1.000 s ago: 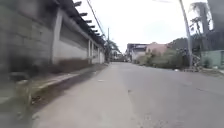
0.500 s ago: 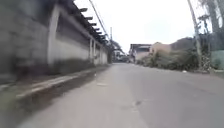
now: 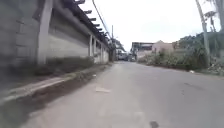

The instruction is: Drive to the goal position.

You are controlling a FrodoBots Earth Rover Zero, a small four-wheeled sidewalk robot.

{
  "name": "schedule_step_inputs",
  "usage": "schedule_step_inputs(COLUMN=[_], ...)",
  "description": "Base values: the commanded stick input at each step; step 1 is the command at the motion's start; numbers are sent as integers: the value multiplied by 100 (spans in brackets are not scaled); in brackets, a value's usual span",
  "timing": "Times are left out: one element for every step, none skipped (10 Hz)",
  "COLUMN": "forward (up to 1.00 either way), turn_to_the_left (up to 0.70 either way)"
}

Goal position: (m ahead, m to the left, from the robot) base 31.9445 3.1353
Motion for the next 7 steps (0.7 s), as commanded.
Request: schedule_step_inputs(forward=[100,100,100,100,100,100,100], turn_to_the_left=[-18,0,0,0,0,0,0])
